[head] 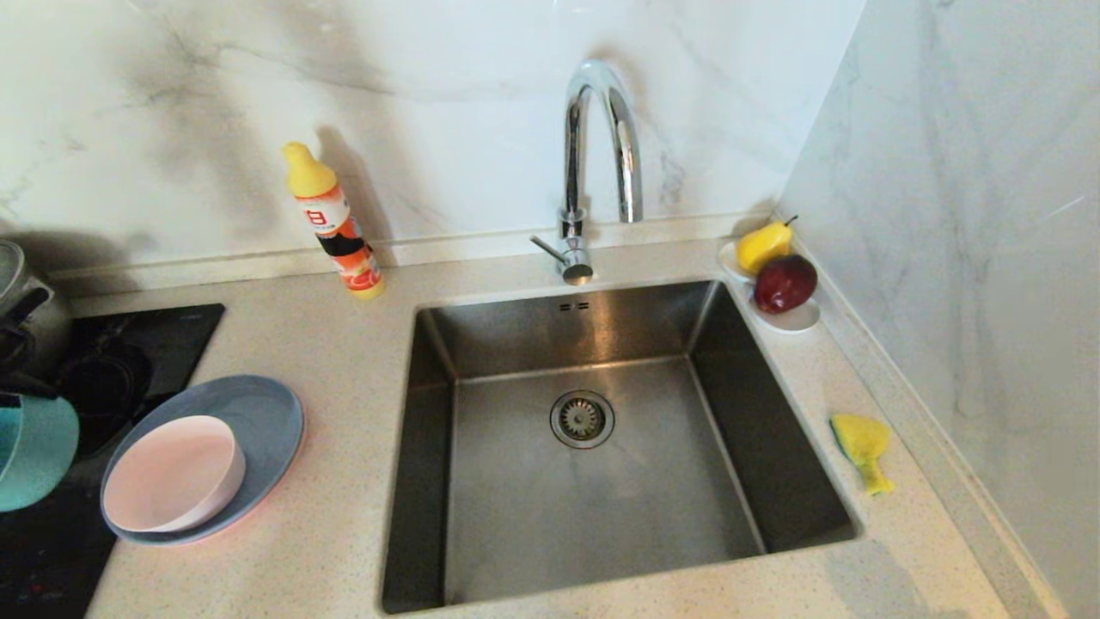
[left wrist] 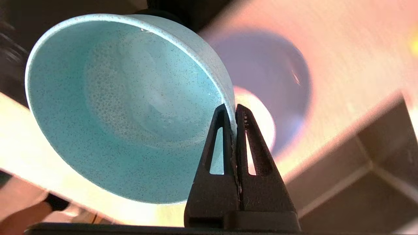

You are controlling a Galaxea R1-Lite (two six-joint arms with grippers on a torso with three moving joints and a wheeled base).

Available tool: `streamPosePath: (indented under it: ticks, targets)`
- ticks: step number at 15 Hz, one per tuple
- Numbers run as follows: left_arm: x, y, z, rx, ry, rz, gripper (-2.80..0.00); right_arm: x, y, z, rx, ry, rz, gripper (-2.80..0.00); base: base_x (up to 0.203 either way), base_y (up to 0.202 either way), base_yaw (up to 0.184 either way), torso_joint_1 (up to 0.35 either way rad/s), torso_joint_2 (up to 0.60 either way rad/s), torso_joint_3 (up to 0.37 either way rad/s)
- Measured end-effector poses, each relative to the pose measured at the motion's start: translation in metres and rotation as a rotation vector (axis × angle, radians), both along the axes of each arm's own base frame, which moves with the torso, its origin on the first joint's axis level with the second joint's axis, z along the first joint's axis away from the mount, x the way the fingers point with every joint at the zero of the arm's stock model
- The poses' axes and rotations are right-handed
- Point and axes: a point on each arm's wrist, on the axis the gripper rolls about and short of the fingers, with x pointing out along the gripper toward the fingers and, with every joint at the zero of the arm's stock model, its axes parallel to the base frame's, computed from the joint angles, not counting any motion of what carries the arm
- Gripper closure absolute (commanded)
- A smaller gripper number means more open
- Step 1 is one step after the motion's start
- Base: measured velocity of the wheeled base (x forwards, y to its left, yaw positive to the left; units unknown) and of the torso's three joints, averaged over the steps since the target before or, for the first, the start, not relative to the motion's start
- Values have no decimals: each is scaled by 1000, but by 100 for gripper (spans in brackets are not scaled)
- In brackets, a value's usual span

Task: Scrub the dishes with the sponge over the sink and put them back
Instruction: Place the bowl on the bowl

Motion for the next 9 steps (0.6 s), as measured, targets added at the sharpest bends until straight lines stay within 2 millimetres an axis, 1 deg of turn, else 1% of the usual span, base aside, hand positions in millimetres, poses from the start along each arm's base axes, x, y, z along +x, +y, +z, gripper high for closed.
streamPosePath:
  ticks: [2, 4, 7, 9]
  targets:
    - [2, -25, 10, 5, 3, -57, 0, 0, 0, 0, 0, 0, 1, 0, 0, 0, 0, 0, 0, 0]
    - [8, -46, 11, 35, 23, -87, 0, 0, 0, 0, 0, 0, 0, 0, 0, 0, 0, 0, 0, 0]
    - [20, -71, -2, 63, 61, -127, 0, 0, 0, 0, 0, 0, 0, 0, 0, 0, 0, 0, 0, 0]
    - [28, -80, -13, 79, 64, -139, 0, 0, 0, 0, 0, 0, 0, 0, 0, 0, 0, 0, 0, 0]
